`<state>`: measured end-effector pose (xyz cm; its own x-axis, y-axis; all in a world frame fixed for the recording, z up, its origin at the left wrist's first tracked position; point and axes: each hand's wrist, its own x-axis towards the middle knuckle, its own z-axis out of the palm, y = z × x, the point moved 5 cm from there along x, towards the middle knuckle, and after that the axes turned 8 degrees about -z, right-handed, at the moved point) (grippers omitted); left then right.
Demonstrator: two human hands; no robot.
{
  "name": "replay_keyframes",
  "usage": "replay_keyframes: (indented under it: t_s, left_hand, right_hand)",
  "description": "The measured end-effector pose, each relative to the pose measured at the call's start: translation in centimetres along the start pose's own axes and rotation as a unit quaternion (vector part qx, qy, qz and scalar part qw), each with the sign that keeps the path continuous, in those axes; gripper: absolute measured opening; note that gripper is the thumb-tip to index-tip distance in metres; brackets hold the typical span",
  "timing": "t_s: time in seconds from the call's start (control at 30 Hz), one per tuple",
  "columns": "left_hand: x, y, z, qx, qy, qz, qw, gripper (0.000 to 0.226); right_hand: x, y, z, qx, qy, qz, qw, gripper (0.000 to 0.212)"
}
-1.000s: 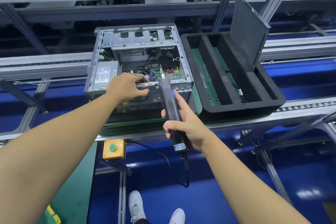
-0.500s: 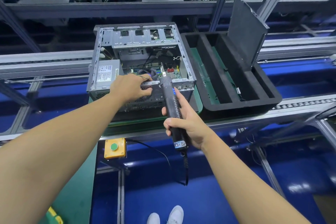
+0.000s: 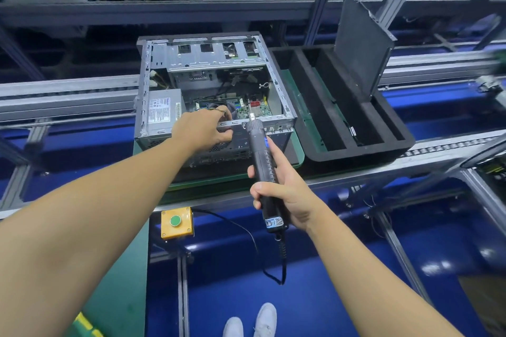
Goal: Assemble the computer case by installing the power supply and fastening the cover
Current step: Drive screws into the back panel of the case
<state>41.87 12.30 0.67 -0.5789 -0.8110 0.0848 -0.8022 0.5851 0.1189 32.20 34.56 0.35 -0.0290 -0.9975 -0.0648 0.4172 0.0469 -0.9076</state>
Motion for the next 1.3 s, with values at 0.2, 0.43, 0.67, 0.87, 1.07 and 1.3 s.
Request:
replay_keyframes:
  t_s: [0.2,0.43,0.67,0.87,1.07,1.3]
  left_hand:
    - [0.7,0.6,0.0,-0.058,-0.048,-0.014,0.997,0.035]
    - [0.8,0.3,0.0,-0.106,-0.056,-0.010,0.993,0.029]
    - [0.5,0.5,0.0,-0.070,-0.032,-0.008,0.997,0.031]
    - [0.3,0.6,0.2,-0.052,-0.027,0.002,0.998,0.027]
    - [0.4,0.4,0.4,-0.055,-0.040,0.004,0.998,0.021]
    - [0.2,0.5,0.3,-0.049,-0.029,0.004,0.998,0.022]
  right_hand:
    - [-0.8,0.1,0.1,-0.004,0.007,0.001,1.000,0.101]
    - [-1.3,-0.3,-0.2,-0.016,0.017,-0.004,1.000,0.102]
    - [-0.8,-0.6,0.0,-0.028,0.016,-0.011,0.999,0.101]
    - [-0.3,-0.5,0.0,-0.022,0.005,-0.013,1.000,0.100]
    - [0.3,-1.0,-0.3,-0.019,-0.001,-0.007,1.000,0.102]
    - [0.3,-0.7,-0.4,-0.020,-0.002,-0.003,1.000,0.102]
